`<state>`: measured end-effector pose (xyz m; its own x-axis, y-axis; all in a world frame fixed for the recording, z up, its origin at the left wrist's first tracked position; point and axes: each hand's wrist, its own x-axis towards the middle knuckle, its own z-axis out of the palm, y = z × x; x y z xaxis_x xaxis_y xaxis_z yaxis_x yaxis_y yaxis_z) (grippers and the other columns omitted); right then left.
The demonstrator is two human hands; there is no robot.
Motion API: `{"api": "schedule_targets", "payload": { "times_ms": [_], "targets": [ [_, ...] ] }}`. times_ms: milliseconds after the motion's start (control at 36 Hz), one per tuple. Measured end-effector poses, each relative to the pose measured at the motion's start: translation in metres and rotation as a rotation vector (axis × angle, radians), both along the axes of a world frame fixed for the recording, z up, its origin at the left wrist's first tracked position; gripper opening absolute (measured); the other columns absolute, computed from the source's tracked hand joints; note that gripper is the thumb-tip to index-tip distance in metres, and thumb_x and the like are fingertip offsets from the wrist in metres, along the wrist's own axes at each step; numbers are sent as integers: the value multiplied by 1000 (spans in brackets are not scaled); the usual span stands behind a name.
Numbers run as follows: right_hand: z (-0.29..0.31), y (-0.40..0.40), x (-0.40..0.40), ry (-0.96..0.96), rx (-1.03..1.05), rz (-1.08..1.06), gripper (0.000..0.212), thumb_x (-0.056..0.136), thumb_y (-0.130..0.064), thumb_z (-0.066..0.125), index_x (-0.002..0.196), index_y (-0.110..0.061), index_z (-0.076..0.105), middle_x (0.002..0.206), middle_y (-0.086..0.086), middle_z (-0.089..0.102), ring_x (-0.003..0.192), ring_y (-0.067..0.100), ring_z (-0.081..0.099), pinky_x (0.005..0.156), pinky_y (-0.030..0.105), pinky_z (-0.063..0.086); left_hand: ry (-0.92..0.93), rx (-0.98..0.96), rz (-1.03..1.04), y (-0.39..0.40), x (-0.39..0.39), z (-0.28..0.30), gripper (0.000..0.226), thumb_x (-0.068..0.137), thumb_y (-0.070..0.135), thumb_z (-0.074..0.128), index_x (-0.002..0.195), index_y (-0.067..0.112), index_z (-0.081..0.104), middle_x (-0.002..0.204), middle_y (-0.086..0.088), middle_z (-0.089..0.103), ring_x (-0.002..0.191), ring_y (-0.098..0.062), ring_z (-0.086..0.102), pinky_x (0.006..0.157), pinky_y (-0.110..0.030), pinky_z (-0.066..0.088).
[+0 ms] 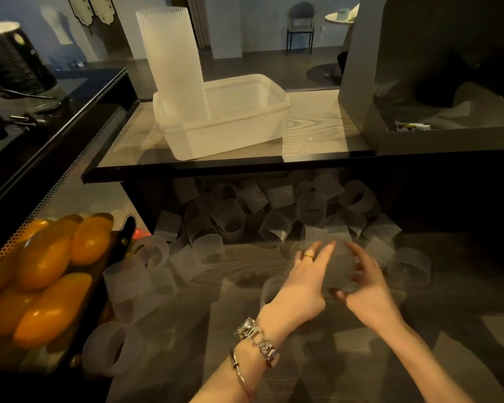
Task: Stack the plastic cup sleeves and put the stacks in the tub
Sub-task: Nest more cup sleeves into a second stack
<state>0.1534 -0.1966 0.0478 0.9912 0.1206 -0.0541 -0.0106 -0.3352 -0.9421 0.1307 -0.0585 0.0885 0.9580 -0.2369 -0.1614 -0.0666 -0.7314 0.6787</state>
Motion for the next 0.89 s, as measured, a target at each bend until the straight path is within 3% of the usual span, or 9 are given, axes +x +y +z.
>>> {"api": "schedule_targets", "payload": {
  "times_ms": [111,222,361,444,528,694,806,889],
  "targets": [
    [16,12,-5,-126,-129,95,97,61,1,82,135,-38,33,121,-16,36,101,1,50,80,11,43,-135,38,54,17,0,9,91,77,-13,51,149,25,11,154,3,12,137,-23,12,111,-40,27],
    [36,19,-6,-187,-184,153,90,66,-3,80,136,-37,35,131,-11,39,114,6,46,93,22,45,-290,-7,125,36,-4,15,75,81,1,61,144,23,27,146,5,31,130,-16,25,107,-28,29],
    [53,20,-6,-198,-108,264,78,63,-18,83,120,-52,42,120,-20,51,105,0,53,85,20,48,-314,-177,179,61,-20,21,70,75,29,75,135,30,40,131,18,41,121,-2,32,97,-5,25],
    [56,23,-6,-163,-87,331,72,57,-42,80,119,-54,45,114,-29,53,104,-5,53,83,21,50,-254,-288,215,73,-30,20,69,75,38,73,135,37,40,131,24,41,123,8,36,101,-9,30],
    [52,26,-8,-167,-112,378,71,59,-41,80,118,-58,44,115,-29,51,107,-4,51,88,27,50,-211,-317,228,79,-41,16,68,77,40,70,136,41,37,132,25,41,125,9,36,103,-13,32],
    [30,27,-11,-162,-227,442,76,52,-62,72,119,-67,37,114,-25,52,109,-4,47,89,23,45,-132,-348,246,83,-60,-2,69,78,36,71,139,30,38,137,21,44,126,9,37,108,-18,32],
    [8,31,-13,-147,-338,481,72,52,-64,70,108,-79,27,111,-27,46,103,-4,45,85,17,40,-51,-311,274,82,-64,-19,78,75,38,74,140,31,32,138,18,44,127,7,38,109,-21,31],
    [-7,34,-13,-132,-424,483,74,60,-52,75,114,-69,28,112,-24,43,108,1,41,90,22,40,17,-322,322,78,-65,-34,83,73,35,76,142,27,32,137,18,43,128,4,37,107,-14,29]
  ]
}}
